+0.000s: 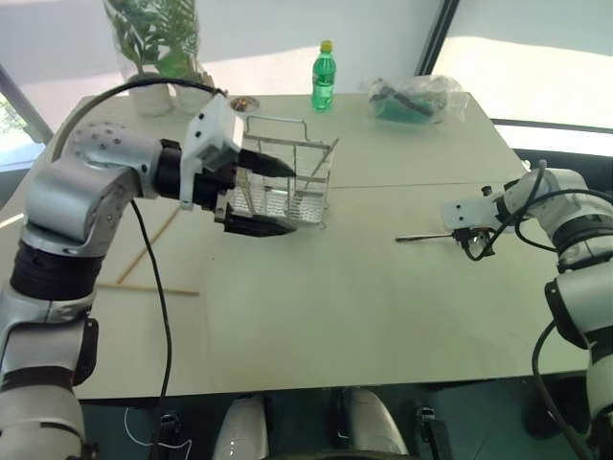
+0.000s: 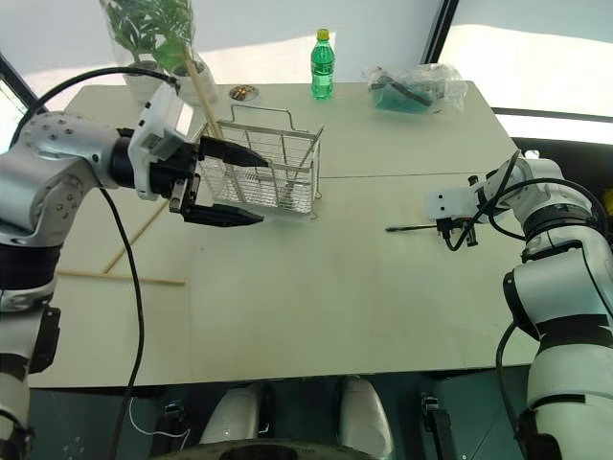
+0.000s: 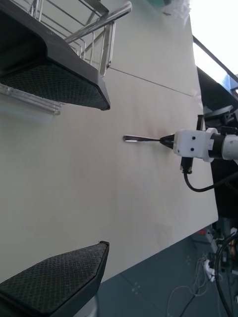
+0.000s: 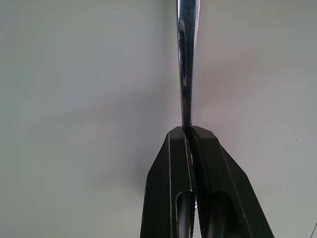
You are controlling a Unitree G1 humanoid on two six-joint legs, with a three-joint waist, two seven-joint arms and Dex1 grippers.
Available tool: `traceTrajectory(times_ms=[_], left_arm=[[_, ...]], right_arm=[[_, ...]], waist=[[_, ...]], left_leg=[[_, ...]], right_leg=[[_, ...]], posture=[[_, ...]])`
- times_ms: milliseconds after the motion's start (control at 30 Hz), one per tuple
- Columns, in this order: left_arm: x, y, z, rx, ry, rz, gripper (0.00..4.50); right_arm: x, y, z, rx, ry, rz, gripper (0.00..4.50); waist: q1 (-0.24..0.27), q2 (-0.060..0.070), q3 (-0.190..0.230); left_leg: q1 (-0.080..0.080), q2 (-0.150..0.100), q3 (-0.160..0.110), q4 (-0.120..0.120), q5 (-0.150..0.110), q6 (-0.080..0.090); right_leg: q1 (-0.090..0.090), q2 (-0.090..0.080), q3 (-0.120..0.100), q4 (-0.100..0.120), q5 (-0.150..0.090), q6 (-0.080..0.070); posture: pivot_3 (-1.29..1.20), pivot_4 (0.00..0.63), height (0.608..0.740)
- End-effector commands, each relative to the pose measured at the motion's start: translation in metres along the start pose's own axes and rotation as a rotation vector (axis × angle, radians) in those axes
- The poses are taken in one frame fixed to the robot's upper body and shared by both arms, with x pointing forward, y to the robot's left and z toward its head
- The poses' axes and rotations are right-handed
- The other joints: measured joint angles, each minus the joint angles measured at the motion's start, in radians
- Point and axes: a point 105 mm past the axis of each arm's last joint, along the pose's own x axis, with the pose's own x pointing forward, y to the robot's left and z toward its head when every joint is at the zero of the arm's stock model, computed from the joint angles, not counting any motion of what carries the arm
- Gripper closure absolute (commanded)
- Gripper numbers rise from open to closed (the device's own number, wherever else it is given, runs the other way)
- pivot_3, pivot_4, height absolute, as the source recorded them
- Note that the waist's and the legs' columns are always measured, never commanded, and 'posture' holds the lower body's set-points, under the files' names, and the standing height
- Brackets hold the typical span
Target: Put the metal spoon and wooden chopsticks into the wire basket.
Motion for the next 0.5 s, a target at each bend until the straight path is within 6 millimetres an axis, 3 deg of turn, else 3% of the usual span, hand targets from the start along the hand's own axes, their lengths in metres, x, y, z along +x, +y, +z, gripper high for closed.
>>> traceTrajectory(times_ms=[33, 200, 367, 500], left_arm=[[-0.007, 0.005, 0.012, 0.051, -0.023, 0.035, 0.00], [-0.017, 0.013, 0.012, 0.047, -0.045, 0.111, 0.00], [-0.041, 0.021, 0.018, 0.031, -0.091, 0.248, 0.00], [-0.061, 0.026, 0.021, 0.025, -0.118, 0.360, 0.00]], right_arm=[[-0.010, -0.011, 0.002, -0.001, -0.016, -0.055, 4.48], [-0.023, -0.022, 0.014, 0.011, -0.122, -0.110, 4.48], [-0.062, -0.034, 0.052, 0.077, -0.508, -0.121, 4.48], [-0.089, -0.038, 0.068, 0.131, -0.726, -0.146, 4.48]], waist=[[0.000, 0.000, 0.000], [0.000, 0.000, 0.000], [-0.004, 0.001, 0.001], [0.000, 0.001, 0.001]], left_leg=[[0.000, 0.000, 0.000, 0.000, 0.000, 0.000], [0.000, 0.000, 0.000, 0.000, 0.000, 0.000], [0.000, 0.000, 0.000, 0.000, 0.000, 0.000], [0.001, 0.001, 0.000, 0.000, 0.000, 0.000]], right_leg=[[0.000, 0.000, 0.000, 0.000, 0.000, 0.000], [0.000, 0.000, 0.000, 0.000, 0.000, 0.000], [0.000, 0.000, 0.000, 0.000, 0.001, 0.001], [0.001, 0.001, 0.000, 0.001, 0.002, 0.004]], posture=[[0.00, 0.150, 0.717], [0.00, 0.150, 0.717], [0.00, 0.150, 0.717], [0.00, 0.150, 0.717]])
